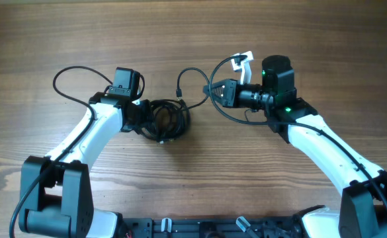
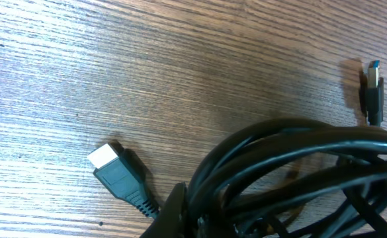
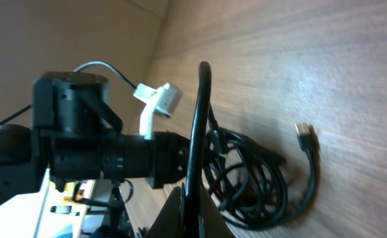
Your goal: Untangle cables
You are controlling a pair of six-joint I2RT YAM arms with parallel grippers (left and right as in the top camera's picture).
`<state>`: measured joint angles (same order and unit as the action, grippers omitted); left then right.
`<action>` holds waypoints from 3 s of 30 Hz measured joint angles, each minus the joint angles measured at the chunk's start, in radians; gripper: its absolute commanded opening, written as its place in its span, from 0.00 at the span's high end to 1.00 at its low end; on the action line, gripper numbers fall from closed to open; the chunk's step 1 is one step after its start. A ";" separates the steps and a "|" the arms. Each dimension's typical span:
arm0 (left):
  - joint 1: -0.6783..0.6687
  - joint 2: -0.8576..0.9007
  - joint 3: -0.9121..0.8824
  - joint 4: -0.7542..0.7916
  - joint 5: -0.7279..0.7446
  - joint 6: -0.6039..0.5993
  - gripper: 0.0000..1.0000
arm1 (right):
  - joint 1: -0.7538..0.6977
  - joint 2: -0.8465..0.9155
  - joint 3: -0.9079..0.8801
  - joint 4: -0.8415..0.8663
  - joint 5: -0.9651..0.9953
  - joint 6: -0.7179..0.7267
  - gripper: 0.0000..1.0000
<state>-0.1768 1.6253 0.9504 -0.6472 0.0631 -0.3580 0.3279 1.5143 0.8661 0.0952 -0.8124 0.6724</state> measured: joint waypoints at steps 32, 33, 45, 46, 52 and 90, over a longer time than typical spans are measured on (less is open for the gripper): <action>0.000 0.000 0.000 0.023 0.334 0.228 0.96 | 0.161 0.048 0.000 -0.480 0.452 0.116 0.60; 0.000 0.000 0.000 0.023 0.349 0.234 0.96 | 0.161 0.048 0.000 -0.480 0.458 0.115 0.55; 0.000 0.000 0.000 0.023 0.385 0.253 0.96 | 0.162 0.053 0.000 -0.335 0.475 -0.232 0.40; 0.000 0.000 0.000 0.024 0.385 0.253 0.96 | 0.164 0.053 0.000 -0.307 0.475 -0.253 0.40; 0.000 0.000 0.000 0.023 0.385 0.268 0.95 | 0.226 0.053 0.000 -0.253 0.500 -0.404 0.40; 0.000 0.000 0.000 0.009 0.459 0.346 0.84 | 0.251 0.208 0.223 -0.387 0.528 -0.626 0.35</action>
<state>-0.1768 1.6253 0.9504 -0.6380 0.5220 -0.0116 0.5789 1.7218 1.0889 -0.2920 -0.2840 0.0467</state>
